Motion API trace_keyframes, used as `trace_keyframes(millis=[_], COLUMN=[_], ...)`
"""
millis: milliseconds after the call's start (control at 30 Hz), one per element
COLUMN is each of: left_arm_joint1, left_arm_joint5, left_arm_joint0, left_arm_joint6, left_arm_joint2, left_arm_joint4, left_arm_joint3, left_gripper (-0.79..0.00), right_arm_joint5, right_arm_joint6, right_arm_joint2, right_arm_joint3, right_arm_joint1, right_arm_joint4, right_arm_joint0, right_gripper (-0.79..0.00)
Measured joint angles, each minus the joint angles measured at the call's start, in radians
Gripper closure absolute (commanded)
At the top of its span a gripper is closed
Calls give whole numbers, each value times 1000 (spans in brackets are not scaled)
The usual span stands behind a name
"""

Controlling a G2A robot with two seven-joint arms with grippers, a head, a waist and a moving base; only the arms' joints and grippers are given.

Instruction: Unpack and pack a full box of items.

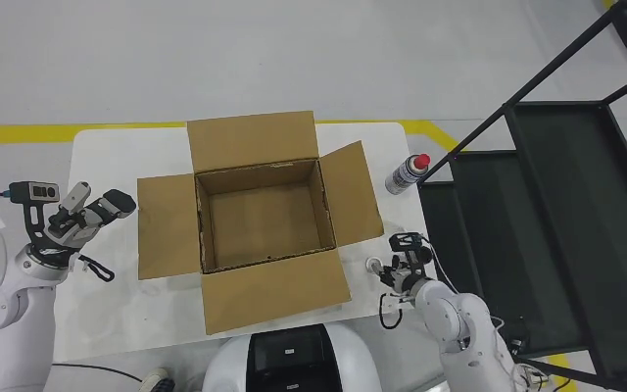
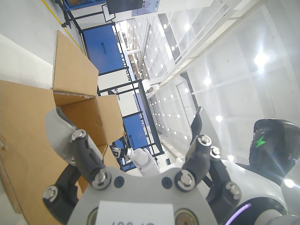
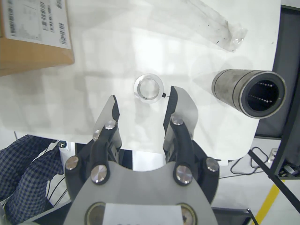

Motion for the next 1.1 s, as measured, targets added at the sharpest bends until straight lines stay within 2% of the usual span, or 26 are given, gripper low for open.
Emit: trace_keyframes(millis=[100, 167, 733, 967, 1067, 1100], left_arm_joint1=[0, 0, 0, 0, 0, 0], left_arm_joint5=[0, 0, 0, 0, 0, 0], left_arm_joint0=[0, 0, 0, 0, 0, 0], left_arm_joint6=[0, 0, 0, 0, 0, 0], left_arm_joint2=[0, 0, 0, 0, 0, 0], left_arm_joint4=[0, 0, 0, 0, 0, 0], left_arm_joint3=[0, 0, 0, 0, 0, 0], left_gripper=[-785, -785, -785, -785, -785, -785], right_arm_joint5=[-97, -124, -118, -129, -113, -106], right_arm_joint6=[2, 5, 4, 22, 35, 37], right_arm_joint2=[45, 54, 53, 33, 24, 23], right_arm_joint3=[-8, -8, -7, 28, 47, 54], right_arm_joint1=[9, 11, 11, 20, 24, 25], right_arm_joint4=[77, 97, 94, 79, 70, 69], right_arm_joint0=[-17, -20, -19, 14, 30, 35], right_gripper=[-785, -785, -785, -785, -748, -702])
